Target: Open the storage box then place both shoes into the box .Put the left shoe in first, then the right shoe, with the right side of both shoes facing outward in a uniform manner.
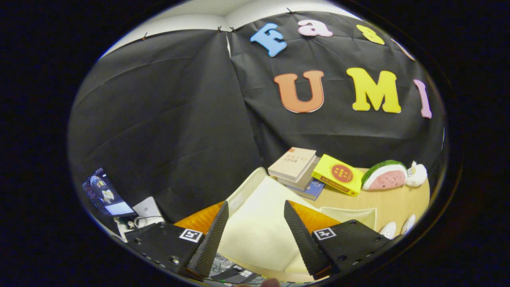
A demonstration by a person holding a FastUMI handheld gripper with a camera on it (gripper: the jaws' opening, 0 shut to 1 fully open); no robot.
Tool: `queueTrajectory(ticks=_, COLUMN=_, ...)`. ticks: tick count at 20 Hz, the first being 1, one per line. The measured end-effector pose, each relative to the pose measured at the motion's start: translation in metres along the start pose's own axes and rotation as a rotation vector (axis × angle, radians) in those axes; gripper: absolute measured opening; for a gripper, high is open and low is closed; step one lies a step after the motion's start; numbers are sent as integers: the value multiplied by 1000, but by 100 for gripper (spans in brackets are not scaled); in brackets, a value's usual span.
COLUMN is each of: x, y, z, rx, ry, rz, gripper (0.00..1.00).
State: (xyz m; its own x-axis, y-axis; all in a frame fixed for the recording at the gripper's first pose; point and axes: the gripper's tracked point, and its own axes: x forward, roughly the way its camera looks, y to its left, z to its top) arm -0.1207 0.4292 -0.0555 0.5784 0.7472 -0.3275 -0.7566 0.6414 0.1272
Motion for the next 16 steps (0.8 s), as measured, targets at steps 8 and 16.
queueTrajectory(ticks=8, x=-43, y=-72, z=39, rx=18, ry=-144, rz=-114, gripper=93)
queueTrajectory(ticks=16, x=-130, y=-201, z=26, rx=35, ry=-216, rz=-319, gripper=93)
